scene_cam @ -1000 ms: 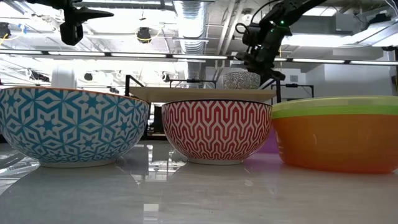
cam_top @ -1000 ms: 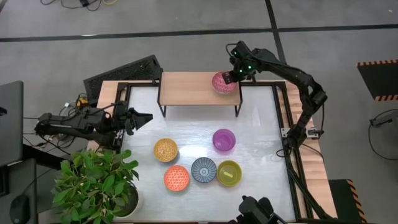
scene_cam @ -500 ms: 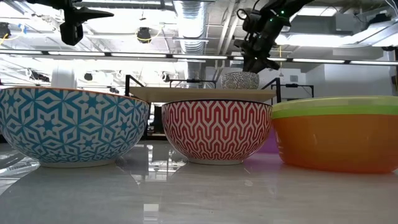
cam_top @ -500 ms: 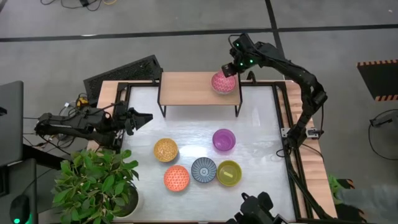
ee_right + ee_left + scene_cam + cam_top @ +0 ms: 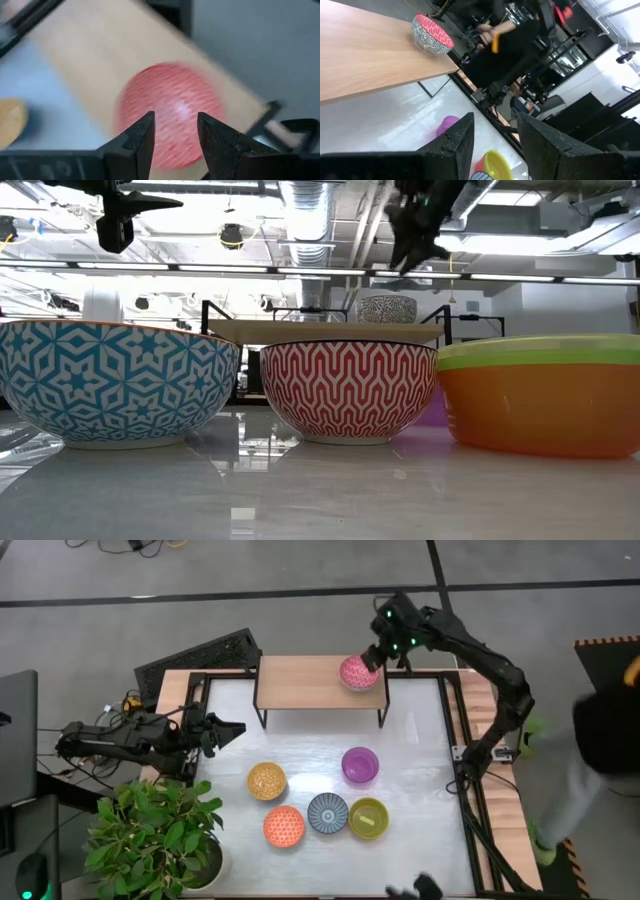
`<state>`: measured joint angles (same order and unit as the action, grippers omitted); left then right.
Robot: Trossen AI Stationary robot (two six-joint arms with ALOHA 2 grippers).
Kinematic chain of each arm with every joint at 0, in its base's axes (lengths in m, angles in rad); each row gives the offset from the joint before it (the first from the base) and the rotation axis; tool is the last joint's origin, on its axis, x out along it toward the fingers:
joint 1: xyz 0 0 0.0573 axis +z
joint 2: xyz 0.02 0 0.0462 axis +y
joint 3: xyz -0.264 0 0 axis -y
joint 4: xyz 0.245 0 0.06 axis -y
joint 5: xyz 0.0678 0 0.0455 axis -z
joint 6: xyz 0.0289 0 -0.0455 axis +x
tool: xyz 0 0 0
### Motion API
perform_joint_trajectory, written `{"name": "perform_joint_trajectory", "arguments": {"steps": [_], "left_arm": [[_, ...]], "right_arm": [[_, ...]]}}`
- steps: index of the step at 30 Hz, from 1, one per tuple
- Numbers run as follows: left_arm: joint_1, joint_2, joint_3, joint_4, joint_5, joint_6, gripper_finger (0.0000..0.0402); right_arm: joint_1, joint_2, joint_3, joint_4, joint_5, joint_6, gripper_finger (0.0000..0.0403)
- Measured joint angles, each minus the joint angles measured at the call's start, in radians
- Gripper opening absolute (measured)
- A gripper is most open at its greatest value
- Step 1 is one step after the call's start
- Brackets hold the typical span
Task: Place and stack bowls onto a shelf
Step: Move the red patterned bowl to the left side of the shelf slightly
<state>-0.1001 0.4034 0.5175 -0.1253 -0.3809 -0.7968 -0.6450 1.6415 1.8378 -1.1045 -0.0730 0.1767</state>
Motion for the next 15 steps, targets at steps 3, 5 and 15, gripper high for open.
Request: {"name": "perform_joint_trajectory", "arguments": {"steps": [3, 5, 15], "left_arm": [[0.0, 0.0, 0.0, 0.0, 0.0, 0.007, 0.0135], [0.0, 0.0, 0.0, 0.0, 0.0, 0.007, 0.0135], [0.0, 0.003, 0.0, -0.004, 0.0, 0.007, 0.0135]], "right_arm": [[0.1, -0.022, -0.013, -0.113, 0.018, 0.065, 0.0171], [0.173, -0.034, -0.043, -0.173, 0.054, 0.139, 0.0171], [0.535, -0.101, -0.38, -0.07, 0.129, 0.467, 0.0173]]}}
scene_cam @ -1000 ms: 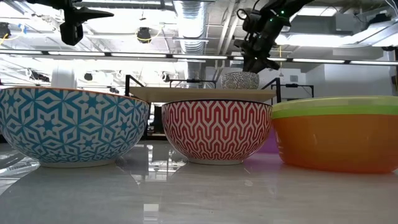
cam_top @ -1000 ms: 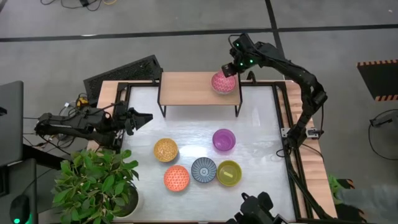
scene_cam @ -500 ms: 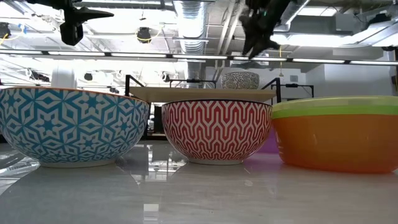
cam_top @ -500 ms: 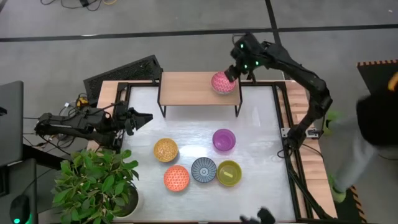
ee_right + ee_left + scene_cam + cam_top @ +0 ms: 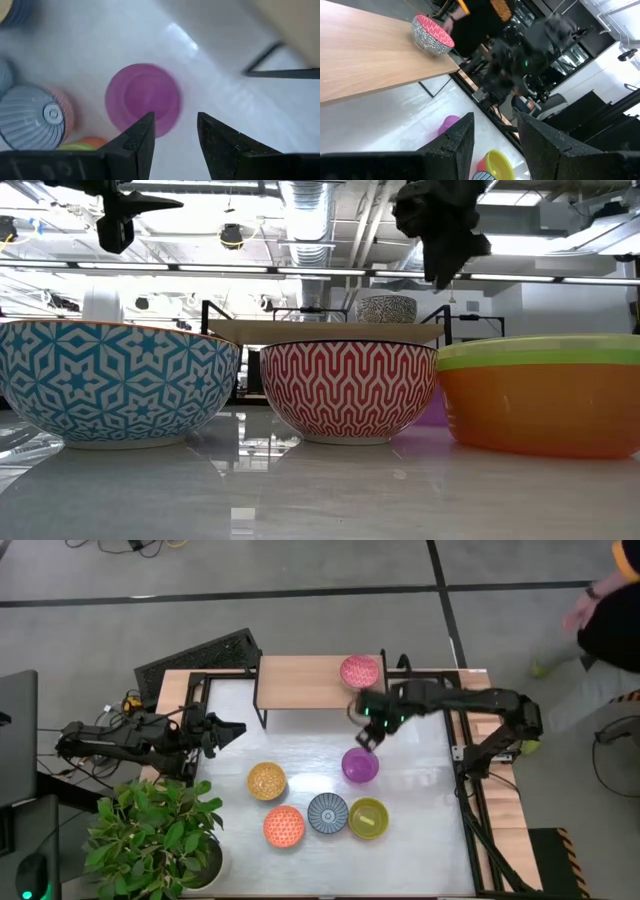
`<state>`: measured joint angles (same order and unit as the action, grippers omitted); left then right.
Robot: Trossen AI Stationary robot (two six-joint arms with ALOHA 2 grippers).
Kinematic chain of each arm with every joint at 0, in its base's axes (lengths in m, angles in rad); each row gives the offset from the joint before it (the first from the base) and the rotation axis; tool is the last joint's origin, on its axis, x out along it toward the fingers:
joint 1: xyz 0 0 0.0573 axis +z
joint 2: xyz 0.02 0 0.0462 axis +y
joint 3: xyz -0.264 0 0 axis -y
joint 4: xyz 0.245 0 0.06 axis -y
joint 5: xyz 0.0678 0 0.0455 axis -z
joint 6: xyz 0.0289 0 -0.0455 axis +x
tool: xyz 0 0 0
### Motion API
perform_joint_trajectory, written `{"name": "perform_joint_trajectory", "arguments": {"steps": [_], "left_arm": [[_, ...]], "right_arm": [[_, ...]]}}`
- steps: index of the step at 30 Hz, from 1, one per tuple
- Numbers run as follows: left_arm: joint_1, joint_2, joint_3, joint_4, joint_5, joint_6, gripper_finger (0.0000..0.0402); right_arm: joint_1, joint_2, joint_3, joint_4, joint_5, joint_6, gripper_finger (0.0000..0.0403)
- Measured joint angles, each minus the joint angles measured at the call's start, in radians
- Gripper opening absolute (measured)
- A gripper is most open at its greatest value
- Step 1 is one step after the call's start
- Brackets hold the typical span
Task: Place and stack bowls onto a shelf
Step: Move the red patterned bowl to the left side of the shelf slightly
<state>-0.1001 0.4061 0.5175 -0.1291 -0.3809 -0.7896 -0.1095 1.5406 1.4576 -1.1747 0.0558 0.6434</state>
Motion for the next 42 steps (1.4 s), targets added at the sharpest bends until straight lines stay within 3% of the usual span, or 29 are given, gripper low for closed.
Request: {"name": "perform_joint_trajectory", "arguments": {"steps": [6, 10, 18, 26, 31, 34, 39, 42], "left_arm": [[0.0, 0.0, 0.0, -0.019, 0.0, 0.0, 0.0135], [0.0, 0.0, 0.0, -0.027, 0.0, 0.0, 0.0135], [0.0, 0.0, 0.0, -0.079, 0.0, -0.032, 0.0135], [0.0, 0.0, 0.0, -0.105, 0.018, -0.044, 0.0135], [0.0, 0.0, 0.0, -0.11, 0.037, -0.044, 0.0135], [0.0, 0.0, 0.0, -0.112, 0.037, -0.036, 0.0135], [0.0, 0.0, 0.0, -0.113, 0.038, -0.03, 0.0135], [0.0, 0.0, 0.0, -0.114, 0.044, -0.023, 0.0135]], "right_arm": [[0.218, 0.025, -0.094, 0.226, -0.006, -0.109, 0.0173], [0.276, 0.078, -0.094, 0.319, -0.006, -0.145, 0.0173], [0.278, 0.184, -0.094, 0.467, -0.112, -0.234, 0.0173], [0.278, 0.245, -0.094, 0.56, -0.115, -0.279, 0.0173], [0.252, 0.264, -0.044, 0.556, -0.109, -0.215, 0.0173], [0.21, 0.231, 0.053, 0.467, -0.023, -0.217, 0.0173], [0.105, 0.198, 0.244, 0.235, 0.221, -0.42, 0.0173], [0.008, 0.191, 0.318, 0.184, 0.258, -0.533, 0.0173]]}}
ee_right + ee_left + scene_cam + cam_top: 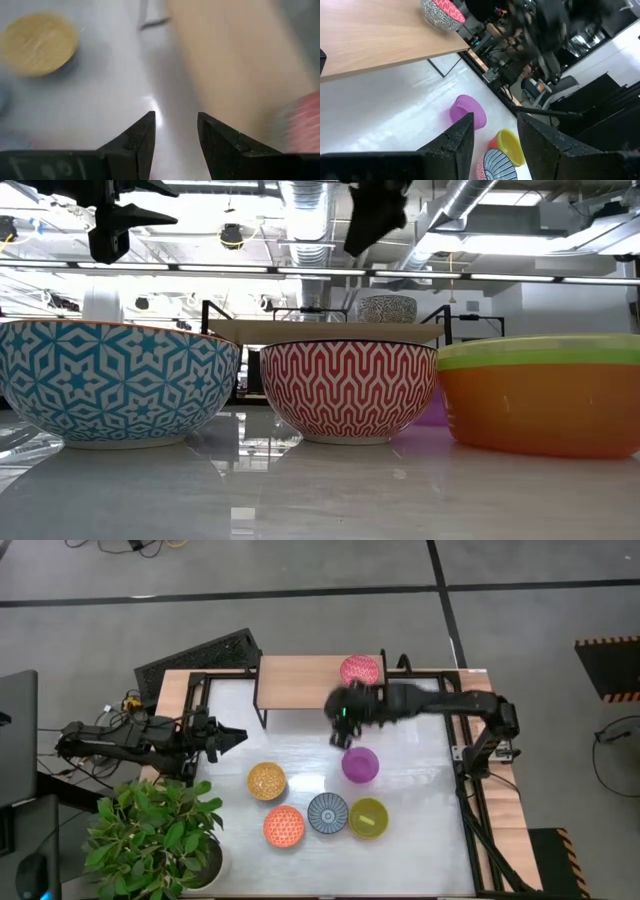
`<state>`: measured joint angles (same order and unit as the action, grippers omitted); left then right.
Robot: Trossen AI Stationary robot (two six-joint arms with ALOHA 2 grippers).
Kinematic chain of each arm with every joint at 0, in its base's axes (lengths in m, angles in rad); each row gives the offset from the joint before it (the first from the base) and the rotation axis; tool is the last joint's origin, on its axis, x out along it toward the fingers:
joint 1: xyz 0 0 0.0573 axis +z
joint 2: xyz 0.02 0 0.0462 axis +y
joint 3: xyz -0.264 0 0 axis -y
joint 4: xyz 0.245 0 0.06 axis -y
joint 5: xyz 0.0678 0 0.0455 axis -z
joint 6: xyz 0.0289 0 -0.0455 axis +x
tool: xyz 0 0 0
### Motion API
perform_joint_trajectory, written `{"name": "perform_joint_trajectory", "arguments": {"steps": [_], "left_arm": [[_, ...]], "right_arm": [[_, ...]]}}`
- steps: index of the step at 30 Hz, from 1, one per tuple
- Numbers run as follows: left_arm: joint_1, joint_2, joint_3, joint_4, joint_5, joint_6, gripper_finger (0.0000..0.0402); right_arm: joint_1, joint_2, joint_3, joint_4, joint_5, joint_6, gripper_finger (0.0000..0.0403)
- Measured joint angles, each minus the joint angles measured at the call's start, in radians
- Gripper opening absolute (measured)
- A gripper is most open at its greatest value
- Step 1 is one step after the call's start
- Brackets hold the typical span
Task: Place and stack bowls onto a shelf
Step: Move the red patterned bowl to the left side of the shelf slightly
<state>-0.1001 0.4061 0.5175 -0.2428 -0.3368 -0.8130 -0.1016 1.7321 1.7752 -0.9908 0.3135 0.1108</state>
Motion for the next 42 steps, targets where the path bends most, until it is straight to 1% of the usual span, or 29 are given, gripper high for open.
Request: {"name": "perform_joint_trajectory", "arguments": {"steps": [3, 7, 9, 13, 16, 20, 27, 29, 32, 37, 42], "left_arm": [[0.0, 0.0, 0.0, -0.001, 0.0, 0.005, 0.0135], [0.0, 0.0, 0.0, -0.01, -0.001, 0.005, 0.0135], [0.0, 0.0, 0.0, -0.015, -0.001, 0.007, 0.0135], [0.0, 0.0, 0.0, -0.016, -0.009, 0.016, 0.0135], [0.0, 0.0, 0.0, -0.015, -0.017, 0.017, 0.0135], [0.0, 0.0, 0.0, -0.015, -0.018, 0.044, 0.0135], [0.0, 0.0, 0.0, -0.014, -0.037, 0.046, 0.0135], [0.0, 0.0, 0.0, -0.014, -0.037, 0.046, 0.0135], [0.0, 0.0, 0.0, -0.014, -0.037, 0.045, 0.0135], [0.0, 0.0, 0.0, -0.014, -0.043, 0.045, 0.0135], [0.0, 0.0, 0.0, -0.014, -0.044, 0.045, 0.0135]], "right_arm": [[-0.103, -0.002, 0.026, -0.054, 0.001, -0.078, 0.0173], [-0.221, -0.001, 0.024, -0.065, -0.01, -0.172, 0.0173], [-0.262, 0.001, 0.025, -0.058, -0.046, -0.207, 0.0173], [-0.308, 0.008, 0.024, -0.064, -0.131, -0.244, 0.0173], [-0.314, 0.007, 0.024, -0.062, -0.18, -0.276, 0.0173], [-0.313, 0.008, 0.024, -0.061, -0.184, -0.333, 0.0183], [-0.321, 0.007, -0.016, -0.046, -0.191, -0.349, 0.0235], [-0.32, 0.007, -0.034, -0.043, -0.19, -0.349, 0.0244], [-0.319, 0.008, -0.052, -0.03, -0.189, -0.354, 0.0245], [-0.33, 0.007, -0.053, 0.002, -0.162, -0.356, 0.0235], [-0.35, 0.007, -0.053, -0.004, -0.181, -0.356, 0.0234]]}}
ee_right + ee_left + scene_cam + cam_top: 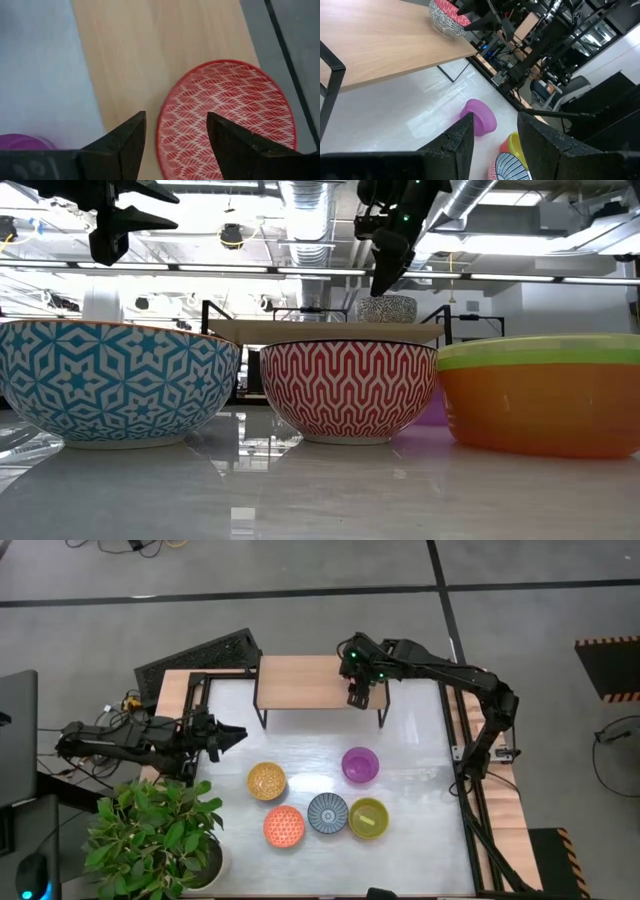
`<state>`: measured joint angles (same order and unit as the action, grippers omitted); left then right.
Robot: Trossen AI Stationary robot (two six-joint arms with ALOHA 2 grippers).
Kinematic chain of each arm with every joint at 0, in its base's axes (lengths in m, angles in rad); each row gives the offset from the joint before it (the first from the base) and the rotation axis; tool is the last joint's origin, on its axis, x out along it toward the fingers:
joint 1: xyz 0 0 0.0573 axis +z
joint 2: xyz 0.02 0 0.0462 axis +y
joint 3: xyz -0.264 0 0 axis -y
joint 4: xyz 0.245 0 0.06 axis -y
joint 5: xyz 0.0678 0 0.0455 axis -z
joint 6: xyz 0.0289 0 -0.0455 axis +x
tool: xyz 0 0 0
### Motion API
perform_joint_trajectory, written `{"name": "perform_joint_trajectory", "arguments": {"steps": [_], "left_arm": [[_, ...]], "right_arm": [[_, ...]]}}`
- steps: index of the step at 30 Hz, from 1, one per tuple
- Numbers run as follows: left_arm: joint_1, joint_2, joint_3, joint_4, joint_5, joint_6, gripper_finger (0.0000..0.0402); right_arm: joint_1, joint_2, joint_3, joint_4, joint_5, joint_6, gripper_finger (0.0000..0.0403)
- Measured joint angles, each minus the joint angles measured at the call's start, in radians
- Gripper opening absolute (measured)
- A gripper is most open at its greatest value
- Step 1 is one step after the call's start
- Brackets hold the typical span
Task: Place and stack bowls onto a shelf
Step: Move the red patterned bowl to the left side of the shelf slightly
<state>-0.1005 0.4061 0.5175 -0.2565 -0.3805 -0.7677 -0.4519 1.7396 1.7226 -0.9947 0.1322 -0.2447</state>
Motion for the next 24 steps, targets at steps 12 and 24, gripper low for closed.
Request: {"name": "perform_joint_trajectory", "arguments": {"steps": [12, 24], "left_arm": [[0.0, 0.0, 0.0, -0.001, 0.0, -0.001, 0.0135], [0.0, 0.0, 0.0, -0.001, 0.0, 0.0, 0.0135]], "right_arm": [[0.017, 0.081, 0.0, 0.01, 0.074, -0.027, 0.0207], [0.045, 0.08, 0.0, 0.012, 0.134, -0.053, 0.0037]]}}
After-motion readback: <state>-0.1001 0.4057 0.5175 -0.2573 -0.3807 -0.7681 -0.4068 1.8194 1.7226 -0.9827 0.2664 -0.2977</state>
